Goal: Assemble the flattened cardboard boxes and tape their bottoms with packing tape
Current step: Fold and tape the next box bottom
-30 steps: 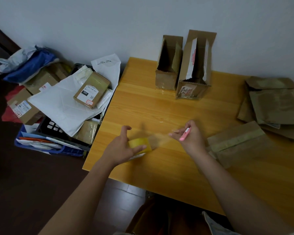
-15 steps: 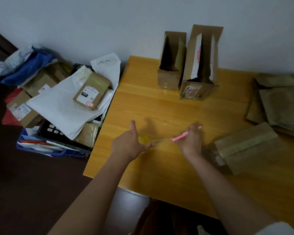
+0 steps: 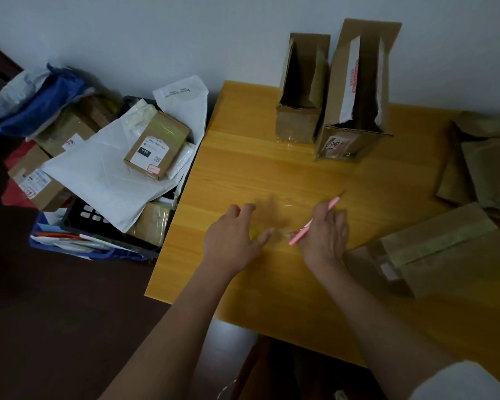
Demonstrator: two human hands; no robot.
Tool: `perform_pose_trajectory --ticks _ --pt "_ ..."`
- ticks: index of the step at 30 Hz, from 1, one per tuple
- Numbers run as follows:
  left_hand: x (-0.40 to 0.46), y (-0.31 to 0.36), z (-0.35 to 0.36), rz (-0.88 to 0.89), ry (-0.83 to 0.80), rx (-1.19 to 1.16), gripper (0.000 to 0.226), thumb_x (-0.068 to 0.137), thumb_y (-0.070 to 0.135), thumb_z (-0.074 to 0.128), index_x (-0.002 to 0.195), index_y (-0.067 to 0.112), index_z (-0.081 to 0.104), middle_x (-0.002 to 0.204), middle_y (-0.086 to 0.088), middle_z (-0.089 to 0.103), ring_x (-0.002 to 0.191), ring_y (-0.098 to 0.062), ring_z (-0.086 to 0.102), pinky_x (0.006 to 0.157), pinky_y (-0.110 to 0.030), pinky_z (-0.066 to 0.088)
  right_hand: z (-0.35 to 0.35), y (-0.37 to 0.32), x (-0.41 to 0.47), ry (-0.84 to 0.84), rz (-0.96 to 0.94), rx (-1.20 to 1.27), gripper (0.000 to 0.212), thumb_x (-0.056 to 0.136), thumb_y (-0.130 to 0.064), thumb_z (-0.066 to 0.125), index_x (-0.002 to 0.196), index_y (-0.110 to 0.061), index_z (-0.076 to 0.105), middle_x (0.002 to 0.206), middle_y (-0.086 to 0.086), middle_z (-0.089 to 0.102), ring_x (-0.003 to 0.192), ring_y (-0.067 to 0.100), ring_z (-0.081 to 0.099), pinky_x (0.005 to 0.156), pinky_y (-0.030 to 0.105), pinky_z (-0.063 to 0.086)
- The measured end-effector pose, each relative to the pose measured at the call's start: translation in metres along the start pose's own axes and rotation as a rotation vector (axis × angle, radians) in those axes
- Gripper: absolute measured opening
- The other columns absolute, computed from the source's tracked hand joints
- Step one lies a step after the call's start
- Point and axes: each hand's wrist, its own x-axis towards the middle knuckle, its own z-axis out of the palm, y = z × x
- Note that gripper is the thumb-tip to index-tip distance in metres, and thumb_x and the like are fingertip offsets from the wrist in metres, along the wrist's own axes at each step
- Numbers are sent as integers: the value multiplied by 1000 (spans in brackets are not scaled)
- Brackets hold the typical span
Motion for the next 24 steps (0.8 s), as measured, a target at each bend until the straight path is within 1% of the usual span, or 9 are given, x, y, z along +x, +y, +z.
perform_pose_trajectory --ticks 3,6,8,11,12,15,17,20,24 --pt "-2 -2 -4 15 27 -267 37 95 44 54 126 24 58 122 -2 44 94 -22 57 79 -35 50 -14 3 3 1 -17 266 50 72 -14 83 103 -15 43 105 8 60 108 29 48 81 38 44" --pt "0 8 -12 47 65 -579 18 94 13 58 109 19 67 114 1 44 110 -18 48 95 -29 39 -39 0 1 -107 -44 744 35 84 1 69 83 -20 41 92 20 64 93 30 67 67 24 48" --pt "-1 26 -21 8 39 -748 26 91 0 55 104 19 68 113 2 46 112 -13 45 97 -23 33 -59 -5 -6 -215 -33 1005 34 88 -7 68 78 -18 38 87 25 64 88 31 70 70 28 51" --pt "-4 54 -33 -78 -32 -966 37 88 -5 53 109 20 69 114 9 49 106 -2 45 89 -18 36 -91 -9 -18 -455 121 1414 33 92 -7 63 78 -17 35 89 13 73 88 28 72 81 38 57" --pt "-6 61 -36 -87 -60 -1011 39 87 -5 52 112 21 69 114 11 49 106 0 45 88 -18 37 -101 -6 -21 -461 136 1461 34 90 -2 63 78 -16 35 85 11 74 86 27 71 81 38 57" --pt "-10 83 -40 -69 -123 -1048 45 87 -5 52 115 26 68 121 8 49 111 -5 46 93 -23 38 -126 10 -26 -356 143 1485 39 84 9 66 76 -14 35 67 3 68 77 23 68 83 39 56" --pt "-12 97 -42 -37 -160 -1025 48 88 -6 51 120 27 66 125 3 48 112 -10 46 91 -23 39 -141 22 -30 -255 127 1394 43 79 9 72 79 -14 36 79 6 71 82 23 68 85 41 55" --pt "-16 120 -42 0 -222 -999 50 87 -6 50 123 25 65 127 -1 48 114 -12 47 79 -16 41 -160 39 -33 -118 31 1246 50 73 7 78 85 -13 34 99 9 72 89 20 72 78 33 58" --pt "-23 151 -43 -5 -311 -1056 45 88 -7 51 117 22 68 129 -4 54 117 -15 49 83 -22 40 -176 63 -40 35 -87 1061 46 77 1 77 81 -15 35 90 3 74 89 15 71 80 26 56"
